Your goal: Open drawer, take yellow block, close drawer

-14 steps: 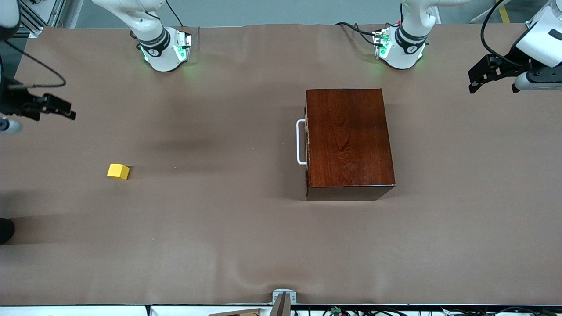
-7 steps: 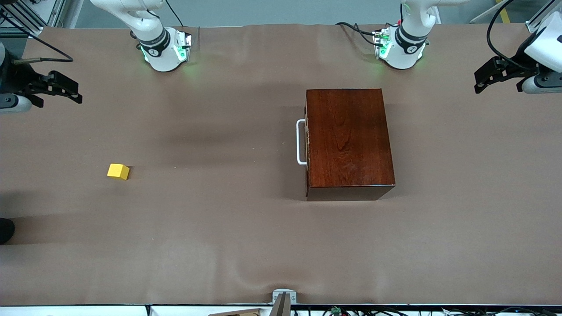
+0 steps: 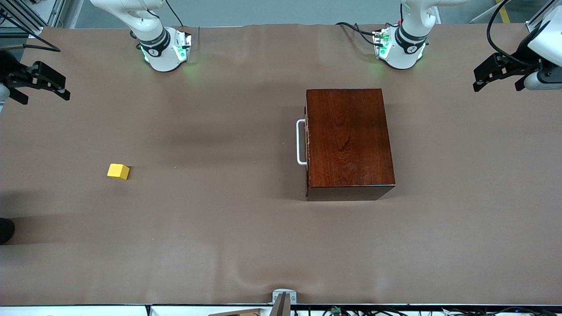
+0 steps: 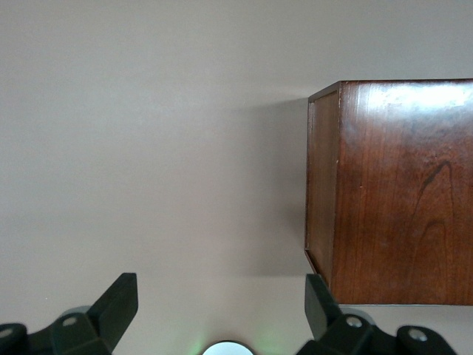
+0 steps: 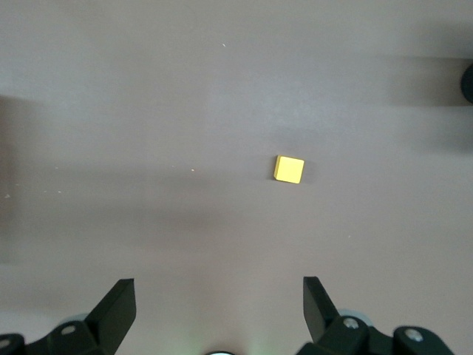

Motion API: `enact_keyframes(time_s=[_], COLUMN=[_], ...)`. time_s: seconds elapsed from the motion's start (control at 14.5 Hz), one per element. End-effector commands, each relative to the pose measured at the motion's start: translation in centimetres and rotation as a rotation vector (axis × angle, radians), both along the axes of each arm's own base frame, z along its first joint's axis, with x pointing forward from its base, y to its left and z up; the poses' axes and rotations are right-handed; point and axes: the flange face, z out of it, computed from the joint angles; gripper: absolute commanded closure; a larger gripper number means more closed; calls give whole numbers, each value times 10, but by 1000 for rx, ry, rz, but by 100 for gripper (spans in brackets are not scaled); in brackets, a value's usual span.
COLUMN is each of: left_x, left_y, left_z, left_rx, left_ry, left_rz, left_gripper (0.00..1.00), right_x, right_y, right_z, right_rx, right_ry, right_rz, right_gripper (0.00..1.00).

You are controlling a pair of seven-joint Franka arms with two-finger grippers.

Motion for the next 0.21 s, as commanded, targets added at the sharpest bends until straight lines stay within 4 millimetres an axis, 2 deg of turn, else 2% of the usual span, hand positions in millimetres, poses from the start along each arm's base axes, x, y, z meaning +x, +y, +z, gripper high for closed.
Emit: enact_keyframes(time_s=[0.0,0.14], left_x=[3,3], left_y=[-4,-3], left_z=[2,2], left_rx=[-3,-2], left_ry=[15,16], left_rz=[-15,-12], left_gripper=[0,0], right_x=[3,3], right_y=[-1,-3], right_z=[3,3], right_rx=[-28,-28], right_ry=[2,4], right_rz=[4,1], right_gripper=[0,0])
